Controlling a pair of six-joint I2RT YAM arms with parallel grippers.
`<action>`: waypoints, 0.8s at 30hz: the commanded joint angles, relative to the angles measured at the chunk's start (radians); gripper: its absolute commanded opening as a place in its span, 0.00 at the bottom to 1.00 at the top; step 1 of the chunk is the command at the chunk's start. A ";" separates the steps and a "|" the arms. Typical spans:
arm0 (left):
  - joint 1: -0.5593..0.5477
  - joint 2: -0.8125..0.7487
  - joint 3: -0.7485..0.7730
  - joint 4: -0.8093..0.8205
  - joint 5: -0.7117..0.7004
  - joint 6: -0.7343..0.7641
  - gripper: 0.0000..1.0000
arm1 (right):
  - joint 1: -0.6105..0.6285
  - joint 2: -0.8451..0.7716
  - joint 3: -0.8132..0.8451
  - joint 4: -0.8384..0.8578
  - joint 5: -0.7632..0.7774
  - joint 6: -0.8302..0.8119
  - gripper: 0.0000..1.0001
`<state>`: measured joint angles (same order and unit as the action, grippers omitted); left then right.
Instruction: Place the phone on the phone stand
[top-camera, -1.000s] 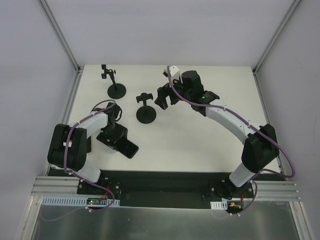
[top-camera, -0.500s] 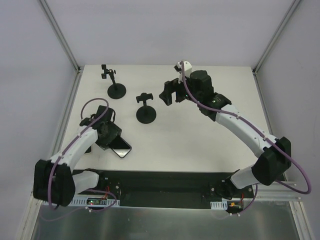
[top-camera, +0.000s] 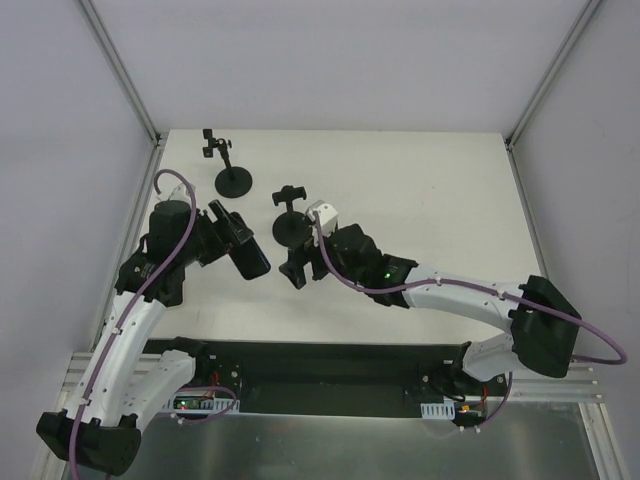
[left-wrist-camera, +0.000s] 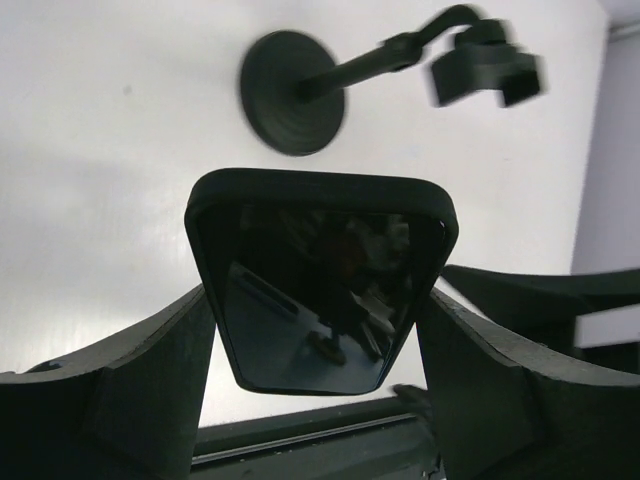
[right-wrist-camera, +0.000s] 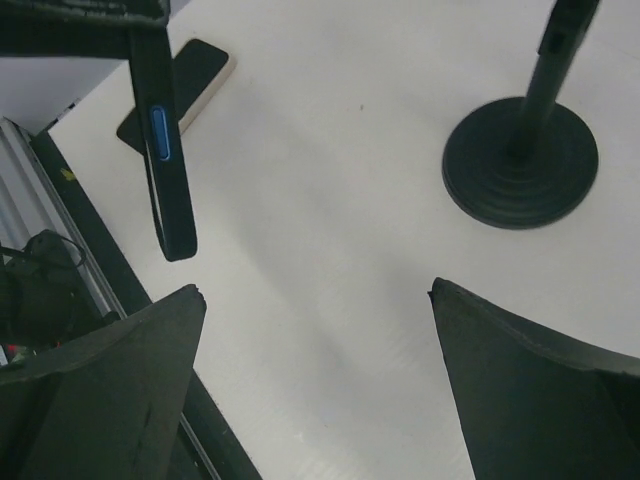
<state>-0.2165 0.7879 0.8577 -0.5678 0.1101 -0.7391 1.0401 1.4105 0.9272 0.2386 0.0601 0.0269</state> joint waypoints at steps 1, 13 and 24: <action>-0.007 0.049 0.141 0.137 0.163 0.151 0.00 | 0.040 0.040 0.013 0.266 0.057 -0.002 0.98; -0.007 0.109 0.055 0.330 0.246 0.279 0.00 | 0.058 0.146 -0.004 0.315 0.046 -0.053 0.98; -0.006 0.111 0.012 0.355 0.312 0.277 0.00 | 0.060 0.228 0.103 0.381 -0.009 0.016 0.81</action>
<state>-0.2165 0.9173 0.8703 -0.3103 0.3683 -0.4732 1.0950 1.5970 0.9329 0.5602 0.0494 -0.0055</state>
